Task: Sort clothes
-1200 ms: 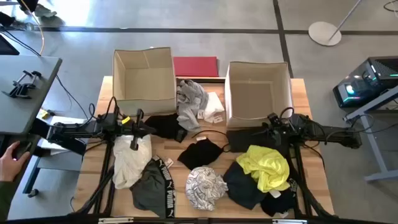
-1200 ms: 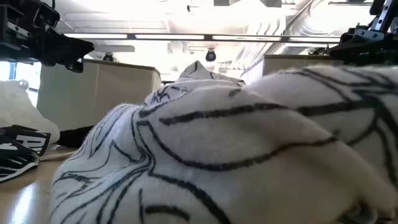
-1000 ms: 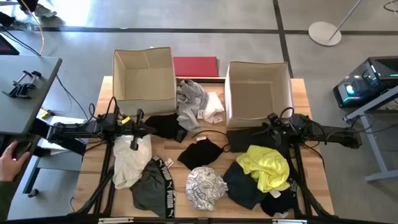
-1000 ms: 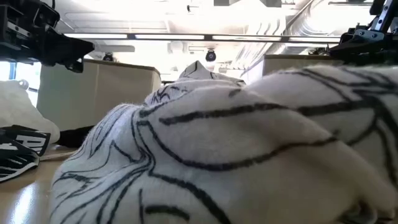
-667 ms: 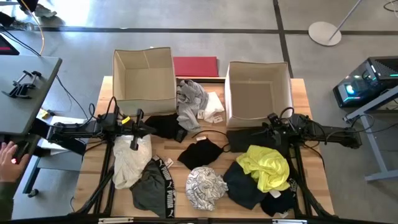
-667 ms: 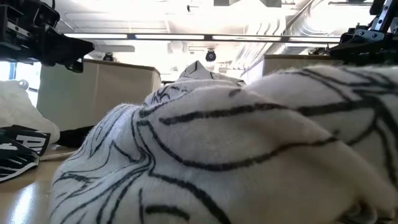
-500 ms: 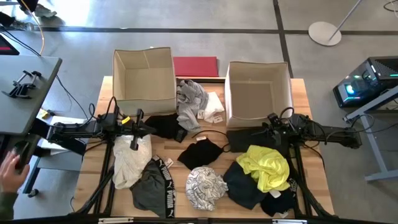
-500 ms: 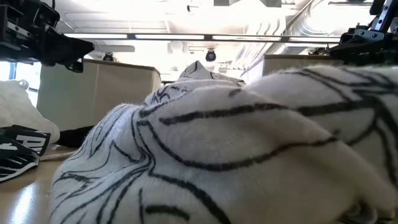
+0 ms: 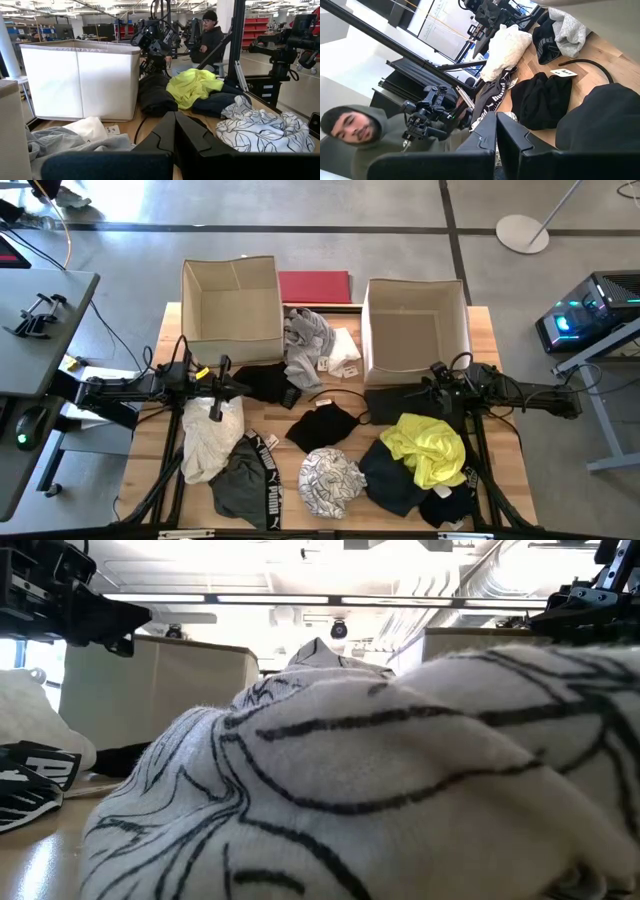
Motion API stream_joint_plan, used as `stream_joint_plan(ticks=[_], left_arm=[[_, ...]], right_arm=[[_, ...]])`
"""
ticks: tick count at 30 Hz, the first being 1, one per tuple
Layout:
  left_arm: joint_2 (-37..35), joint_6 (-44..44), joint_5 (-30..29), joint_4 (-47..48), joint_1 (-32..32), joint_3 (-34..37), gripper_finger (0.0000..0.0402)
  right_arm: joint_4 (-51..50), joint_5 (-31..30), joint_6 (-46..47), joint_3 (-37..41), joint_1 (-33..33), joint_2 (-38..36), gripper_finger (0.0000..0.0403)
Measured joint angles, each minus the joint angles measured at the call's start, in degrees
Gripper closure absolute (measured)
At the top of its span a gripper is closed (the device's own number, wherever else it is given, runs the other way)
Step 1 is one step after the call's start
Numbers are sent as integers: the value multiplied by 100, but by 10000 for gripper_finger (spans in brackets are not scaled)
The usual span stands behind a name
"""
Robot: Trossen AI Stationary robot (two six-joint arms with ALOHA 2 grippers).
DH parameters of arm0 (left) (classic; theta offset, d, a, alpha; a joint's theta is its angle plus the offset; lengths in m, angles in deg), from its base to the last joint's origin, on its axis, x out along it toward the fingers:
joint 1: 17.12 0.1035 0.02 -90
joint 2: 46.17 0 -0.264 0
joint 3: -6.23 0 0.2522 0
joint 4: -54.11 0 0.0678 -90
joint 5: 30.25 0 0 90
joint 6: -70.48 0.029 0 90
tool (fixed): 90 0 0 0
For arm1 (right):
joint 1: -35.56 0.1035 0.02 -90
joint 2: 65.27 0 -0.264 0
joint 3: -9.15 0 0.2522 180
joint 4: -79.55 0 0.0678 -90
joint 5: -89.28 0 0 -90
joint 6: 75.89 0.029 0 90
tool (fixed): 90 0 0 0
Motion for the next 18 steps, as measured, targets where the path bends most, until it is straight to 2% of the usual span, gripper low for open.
stream_joint_plan(ticks=[18], left_arm=[[1,0,0,0,-1,1,401]], right_arm=[[-1,-134,-144,0,1,2,403]])
